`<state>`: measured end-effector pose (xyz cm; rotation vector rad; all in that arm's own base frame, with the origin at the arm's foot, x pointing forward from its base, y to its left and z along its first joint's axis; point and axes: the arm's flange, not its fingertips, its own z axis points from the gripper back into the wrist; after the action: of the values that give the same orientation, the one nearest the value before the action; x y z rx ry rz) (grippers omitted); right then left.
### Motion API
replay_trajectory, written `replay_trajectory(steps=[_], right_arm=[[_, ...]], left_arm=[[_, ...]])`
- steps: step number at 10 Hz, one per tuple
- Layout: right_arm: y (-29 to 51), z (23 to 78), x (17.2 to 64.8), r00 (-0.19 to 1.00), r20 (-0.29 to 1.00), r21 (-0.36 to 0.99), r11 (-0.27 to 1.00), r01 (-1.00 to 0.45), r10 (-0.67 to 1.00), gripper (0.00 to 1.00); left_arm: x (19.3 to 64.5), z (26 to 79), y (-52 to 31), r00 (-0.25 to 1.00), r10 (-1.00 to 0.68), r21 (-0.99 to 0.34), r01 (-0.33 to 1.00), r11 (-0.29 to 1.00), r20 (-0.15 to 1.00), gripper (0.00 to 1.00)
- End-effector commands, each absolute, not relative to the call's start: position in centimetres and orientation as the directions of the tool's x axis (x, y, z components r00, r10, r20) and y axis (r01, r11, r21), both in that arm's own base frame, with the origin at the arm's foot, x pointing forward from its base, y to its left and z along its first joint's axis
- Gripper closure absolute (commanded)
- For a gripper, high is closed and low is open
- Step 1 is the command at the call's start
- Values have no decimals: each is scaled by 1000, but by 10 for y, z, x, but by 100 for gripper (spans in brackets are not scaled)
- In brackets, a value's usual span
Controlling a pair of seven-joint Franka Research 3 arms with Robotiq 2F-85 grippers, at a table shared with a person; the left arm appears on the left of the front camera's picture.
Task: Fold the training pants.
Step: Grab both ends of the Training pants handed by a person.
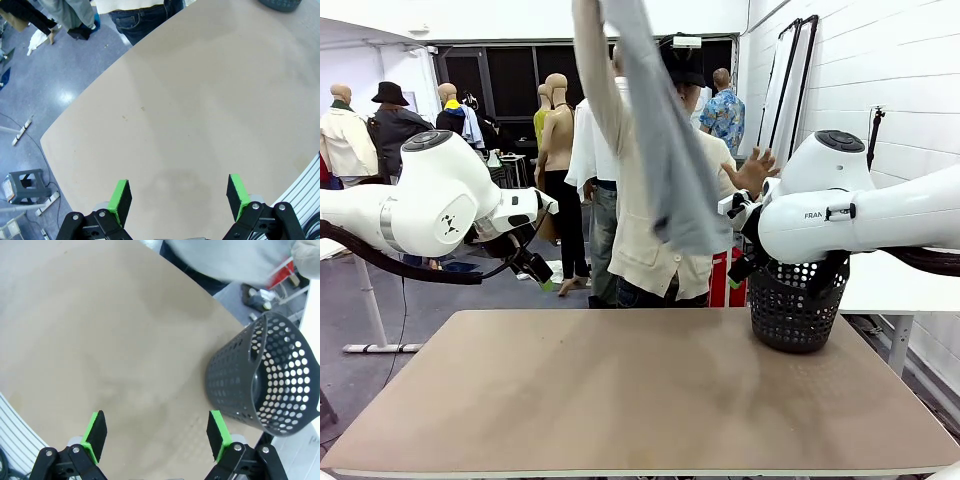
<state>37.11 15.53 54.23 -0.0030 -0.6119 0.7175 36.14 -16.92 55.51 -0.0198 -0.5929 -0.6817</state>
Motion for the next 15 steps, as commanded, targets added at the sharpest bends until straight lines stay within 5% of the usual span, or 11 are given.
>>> replay_trajectory(steps=[1, 15], right_arm=[[155, 542, 371, 588, 524, -206, 761, -615, 616, 0], [155, 542, 371, 588, 524, -206, 761, -615, 616, 0]], left_arm=[[362, 555, -169, 620, -586, 168, 599, 783, 522, 0], [362, 555, -169, 620, -586, 168, 599, 783, 522, 0]])
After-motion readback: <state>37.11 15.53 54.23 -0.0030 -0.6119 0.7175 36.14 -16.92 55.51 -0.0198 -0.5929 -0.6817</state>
